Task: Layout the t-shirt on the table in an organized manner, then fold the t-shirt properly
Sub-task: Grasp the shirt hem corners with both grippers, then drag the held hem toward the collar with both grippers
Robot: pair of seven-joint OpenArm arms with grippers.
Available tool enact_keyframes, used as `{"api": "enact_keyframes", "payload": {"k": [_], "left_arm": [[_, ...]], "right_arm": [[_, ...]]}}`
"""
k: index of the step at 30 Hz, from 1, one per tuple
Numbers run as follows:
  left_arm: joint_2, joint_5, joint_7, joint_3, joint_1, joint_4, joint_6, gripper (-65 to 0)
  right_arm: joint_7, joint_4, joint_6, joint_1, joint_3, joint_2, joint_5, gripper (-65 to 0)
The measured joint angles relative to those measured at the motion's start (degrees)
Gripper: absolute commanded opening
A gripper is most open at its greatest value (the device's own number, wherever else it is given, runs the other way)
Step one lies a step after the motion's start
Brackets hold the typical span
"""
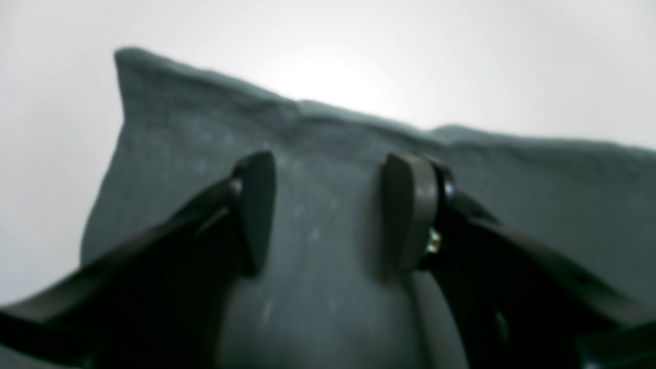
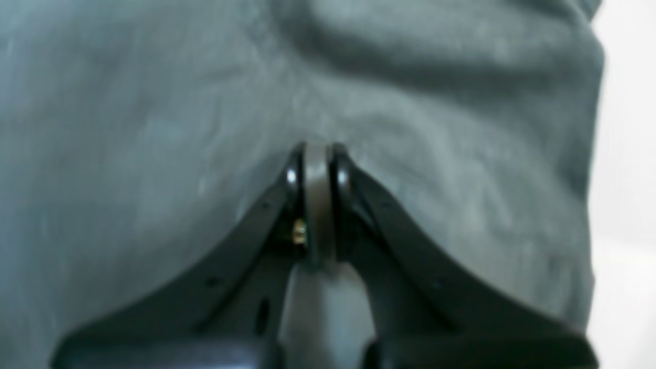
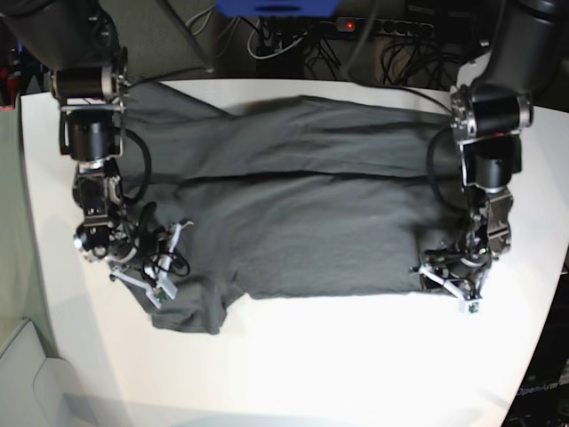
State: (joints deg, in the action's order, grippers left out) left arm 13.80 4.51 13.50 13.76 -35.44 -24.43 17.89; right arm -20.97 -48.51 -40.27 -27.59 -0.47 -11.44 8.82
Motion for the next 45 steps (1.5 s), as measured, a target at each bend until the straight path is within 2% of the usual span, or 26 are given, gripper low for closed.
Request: {"api": "enact_keyframes", "payload": {"k": [4,7,9,10,11,14,19,22,25,28,29,30,33,35,36,39,44,45], "left_arm": [[-0.28,0.44,-10.86,-0.02,-3.45,10.71,-0.04,-31.3],[-0.20,0.44,-15.02,0.11,-3.06,11.43,0.35,-31.3],[-0.42,0.37,-16.76,0.02,-3.48,11.93,-1.25,-31.3],[-0.57,0.11,-16.81,0.02,-4.07,12.17,-3.19,-31.3],[-0.66,0.37,-17.00,0.17,-4.92,12.31,-5.16,-31.2],[-0.33,0.46,-18.29,0.39,-8.22,12.26,-6.84,-31.2],[-1.25,0.66,-17.70,0.42,-10.16,7.93,-7.26,-31.2],[-2.21,0.68,-10.14,0.39,-5.92,-0.94,-6.16,-31.2],[-2.25,0.42,2.58,0.42,1.97,-15.96,-7.04,-31.2],[-2.21,0.33,12.50,0.42,10.29,-32.50,-7.17,-31.3],[-2.45,0.57,14.51,0.44,12.57,-37.38,-7.19,-31.3],[-2.93,0.50,17.90,0.48,15.30,-43.10,-7.08,-31.3],[-3.52,2.19,27.08,0.15,22.75,-58.14,-5.92,-31.3],[-3.21,2.36,33.16,0.13,26.53,-64.02,-6.25,-31.3],[-3.13,2.19,35.56,0.28,27.54,-65.18,-6.21,-31.3],[-3.17,2.14,39.95,0.35,30.21,-66.05,-6.25,-31.3],[-3.19,1.88,38.47,0.35,32.35,-60.15,-6.27,-31.3],[-3.19,1.95,36.74,0.35,32.35,-58.62,-6.12,-31.3]], "right_arm": [[3.17,9.70,0.22,-5.55,0.22,-0.20,0.15,-64.8],[9.18,14.36,0.22,-6.23,0.20,-0.85,-0.79,-64.7],[11.30,15.74,0.98,-6.82,0.15,-1.09,-0.46,-64.7],[11.96,15.74,3.37,-6.99,-0.17,-0.96,-0.02,-64.7],[13.18,15.76,7.48,-7.04,-0.22,-0.81,-0.02,-64.7],[15.52,15.78,14.60,-7.10,0.37,-1.46,0.22,-64.8],[17.18,11.34,15.08,-6.01,1.20,-2.67,0.15,-64.8],[17.86,4.17,15.08,-2.45,5.90,-2.54,-0.09,-64.7],[11.82,-5.05,15.08,3.15,8.11,-2.67,0.09,-64.8],[7.08,-14.29,15.47,8.59,8.37,-1.70,0.24,-64.9],[5.86,-17.20,14.71,10.14,8.20,-1.31,0.22,-64.9],[4.98,-20.83,13.14,12.28,8.13,-0.85,0.11,-65.0],[1.25,-30.08,5.55,18.14,8.09,0.28,0.04,-65.0],[-3.87,-34.62,0.09,21.53,8.13,1.09,0.31,-65.0],[-6.16,-36.06,-0.48,22.53,8.04,1.29,0.07,-65.0],[-11.43,-39.45,-0.20,23.15,8.00,2.14,0.20,-65.0],[-15.15,-37.97,0.00,21.46,7.89,1.97,-0.02,-65.0],[-15.76,-36.72,-0.02,20.98,7.93,1.97,-0.04,-65.0]]}}
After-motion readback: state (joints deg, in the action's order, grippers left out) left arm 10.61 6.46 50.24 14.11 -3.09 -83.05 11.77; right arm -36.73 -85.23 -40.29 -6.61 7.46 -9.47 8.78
